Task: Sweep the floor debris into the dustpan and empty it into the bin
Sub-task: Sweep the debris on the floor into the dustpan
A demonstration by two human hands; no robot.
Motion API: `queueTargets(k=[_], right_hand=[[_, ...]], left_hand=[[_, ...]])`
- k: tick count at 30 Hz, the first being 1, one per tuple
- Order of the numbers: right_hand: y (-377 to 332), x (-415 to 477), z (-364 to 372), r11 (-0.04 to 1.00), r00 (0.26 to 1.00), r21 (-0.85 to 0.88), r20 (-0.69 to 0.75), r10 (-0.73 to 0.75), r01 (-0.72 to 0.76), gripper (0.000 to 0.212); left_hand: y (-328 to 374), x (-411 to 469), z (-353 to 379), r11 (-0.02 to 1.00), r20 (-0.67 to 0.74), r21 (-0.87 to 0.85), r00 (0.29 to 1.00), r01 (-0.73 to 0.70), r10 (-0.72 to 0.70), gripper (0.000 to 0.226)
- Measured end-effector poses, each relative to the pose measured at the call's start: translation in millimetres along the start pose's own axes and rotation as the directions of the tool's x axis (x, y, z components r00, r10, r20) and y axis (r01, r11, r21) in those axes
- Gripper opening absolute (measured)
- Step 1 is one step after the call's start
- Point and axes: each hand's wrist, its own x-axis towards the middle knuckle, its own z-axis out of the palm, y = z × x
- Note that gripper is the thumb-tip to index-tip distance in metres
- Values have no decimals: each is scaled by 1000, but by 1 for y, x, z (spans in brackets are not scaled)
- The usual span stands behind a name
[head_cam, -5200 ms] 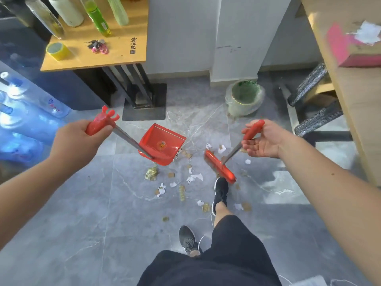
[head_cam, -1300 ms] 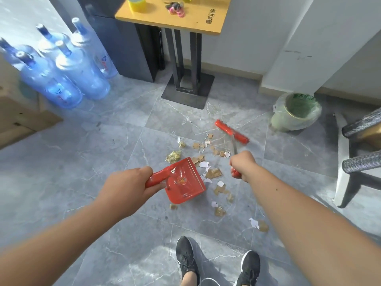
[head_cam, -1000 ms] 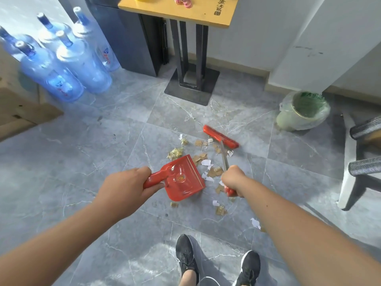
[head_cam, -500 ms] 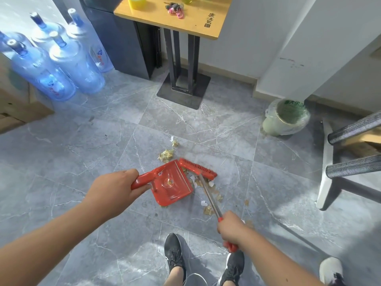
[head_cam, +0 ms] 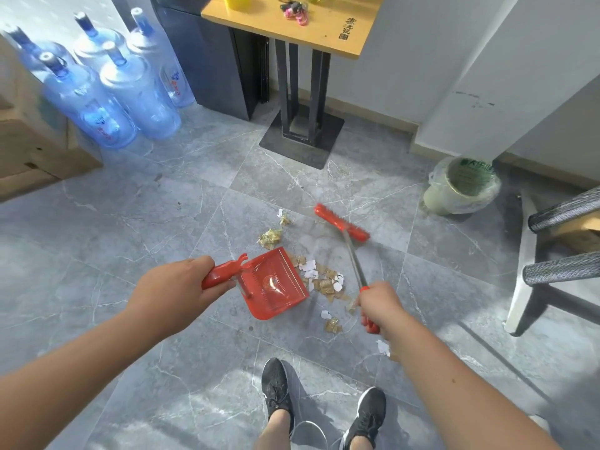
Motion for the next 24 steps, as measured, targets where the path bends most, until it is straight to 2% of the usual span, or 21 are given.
queueTargets(k=[5, 8, 14, 18, 21, 24], right_hand=[[5, 35, -16, 998, 998, -41, -44, 53, -55, 20], [24, 32, -19, 990, 991, -34, 6, 134, -134, 14], [69, -17, -17, 986, 975, -42, 145, 168, -164, 15], [82, -45, -32, 984, 969, 80, 204, 140, -159, 9], [90, -60, -46, 962, 971, 207, 194, 137, -177, 12], [94, -68, -51, 953, 981, 258, 150, 119, -155, 17]], left_hand=[[13, -2, 7, 999, 41, 35, 999, -14, 13, 49], [33, 3, 11, 998, 73, 44, 997, -39, 36, 50], [66, 11, 9, 997, 85, 31, 994, -72, 69, 53], [68, 12, 4, 997, 45, 3, 996, -72, 72, 57], [65, 13, 1, 997, 28, -28, 997, -75, 76, 62], [69, 9, -1, 997, 33, -24, 996, -76, 77, 58]])
